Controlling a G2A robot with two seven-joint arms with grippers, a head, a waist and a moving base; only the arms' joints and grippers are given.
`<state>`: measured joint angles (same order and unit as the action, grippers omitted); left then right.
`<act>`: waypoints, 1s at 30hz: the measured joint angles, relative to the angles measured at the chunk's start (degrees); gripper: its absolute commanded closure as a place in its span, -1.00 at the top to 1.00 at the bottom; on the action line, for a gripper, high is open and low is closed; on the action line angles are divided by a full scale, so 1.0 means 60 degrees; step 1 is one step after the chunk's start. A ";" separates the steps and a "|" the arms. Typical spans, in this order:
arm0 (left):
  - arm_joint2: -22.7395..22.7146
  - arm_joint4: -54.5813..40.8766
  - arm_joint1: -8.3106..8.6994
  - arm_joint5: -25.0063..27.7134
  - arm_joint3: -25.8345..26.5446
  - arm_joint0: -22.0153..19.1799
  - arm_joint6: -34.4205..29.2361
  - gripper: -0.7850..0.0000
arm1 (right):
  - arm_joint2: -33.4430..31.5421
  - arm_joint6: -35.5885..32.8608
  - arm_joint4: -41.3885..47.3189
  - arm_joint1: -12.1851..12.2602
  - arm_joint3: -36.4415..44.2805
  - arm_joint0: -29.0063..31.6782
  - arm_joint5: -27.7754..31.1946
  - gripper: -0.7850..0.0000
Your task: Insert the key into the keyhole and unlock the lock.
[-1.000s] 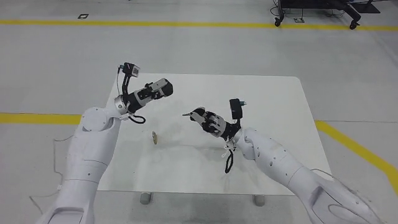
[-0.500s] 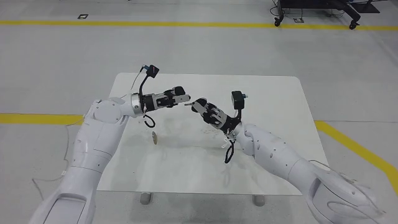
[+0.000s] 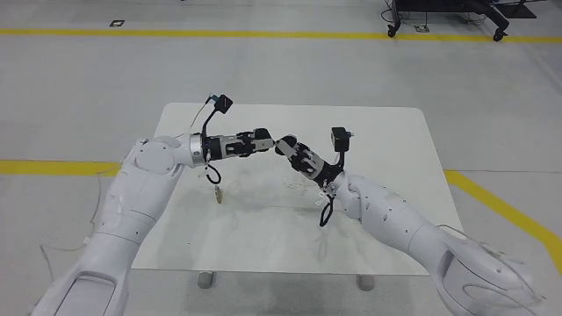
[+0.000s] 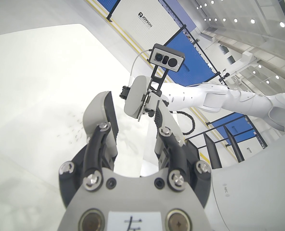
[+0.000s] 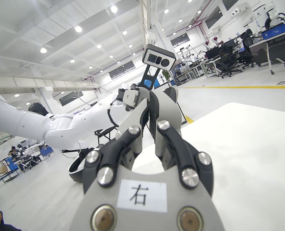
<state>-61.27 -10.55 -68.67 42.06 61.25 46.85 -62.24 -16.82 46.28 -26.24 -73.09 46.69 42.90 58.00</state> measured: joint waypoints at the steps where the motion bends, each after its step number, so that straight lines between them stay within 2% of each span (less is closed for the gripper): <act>1: 0.0051 -0.0037 0.0032 0.0032 -0.0006 -0.0016 0.0032 -0.62 | 0.0021 0.0000 0.0053 -0.0007 -0.0035 -0.0014 0.0000 -1.00; 3: 0.0130 -0.0068 0.0079 0.0079 -0.0007 -0.0038 0.0079 -0.73 | 0.0044 0.0000 0.0138 -0.0016 -0.0080 -0.0034 0.0000 -1.00; 6: 0.0259 -0.0086 0.0154 0.0131 -0.0021 -0.0089 0.0132 -0.66 | 0.0083 0.0000 0.0256 -0.0026 -0.0124 -0.0067 0.0000 -1.00; 9: 0.0388 -0.0178 0.0216 0.0173 -0.0038 -0.0141 0.0174 -0.39 | 0.0181 0.0000 0.0314 -0.0049 -0.0127 -0.0108 0.0000 -1.00; 10: 0.0448 -0.0201 0.0239 0.0185 -0.0038 -0.0165 0.0186 -0.36 | 0.0234 0.0000 0.0336 -0.0063 -0.0129 -0.0130 0.0000 -1.00; 12: 0.0539 -0.0245 0.0270 0.0197 -0.0052 -0.0201 0.0199 -0.44 | 0.0313 0.0000 0.0384 -0.0087 -0.0150 -0.0164 0.0000 -1.00; 15: 0.0647 -0.0292 0.0321 0.0257 -0.0112 -0.0271 0.0257 -1.00 | 0.0424 0.0000 0.0462 -0.0123 -0.0205 -0.0223 0.0000 -1.00; 26: 0.0928 -0.0236 0.0479 0.0524 -0.0248 -0.0433 0.0525 -1.00 | 0.0602 0.0000 0.0521 -0.0185 -0.0233 -0.0357 0.0000 -1.00; 27: 0.0941 -0.0199 0.0490 0.0555 -0.0265 -0.0447 0.0554 -1.00 | 0.0624 0.0000 0.0493 -0.0192 -0.0223 -0.0370 0.0000 -0.72; 28: 0.0948 -0.0165 0.0503 0.0608 -0.0293 -0.0458 0.0606 -1.00 | 0.0666 0.0000 0.0457 -0.0201 -0.0200 -0.0385 -0.0001 1.00; 30: 0.0923 -0.0154 0.0523 0.0703 -0.0356 -0.0466 0.0701 -1.00 | 0.0702 0.0000 0.0505 -0.0212 -0.0189 -0.0390 -0.0001 1.00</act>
<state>-55.73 -11.47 -65.53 46.28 59.11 44.05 -58.03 -12.61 46.28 -23.21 -74.36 45.56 40.56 57.99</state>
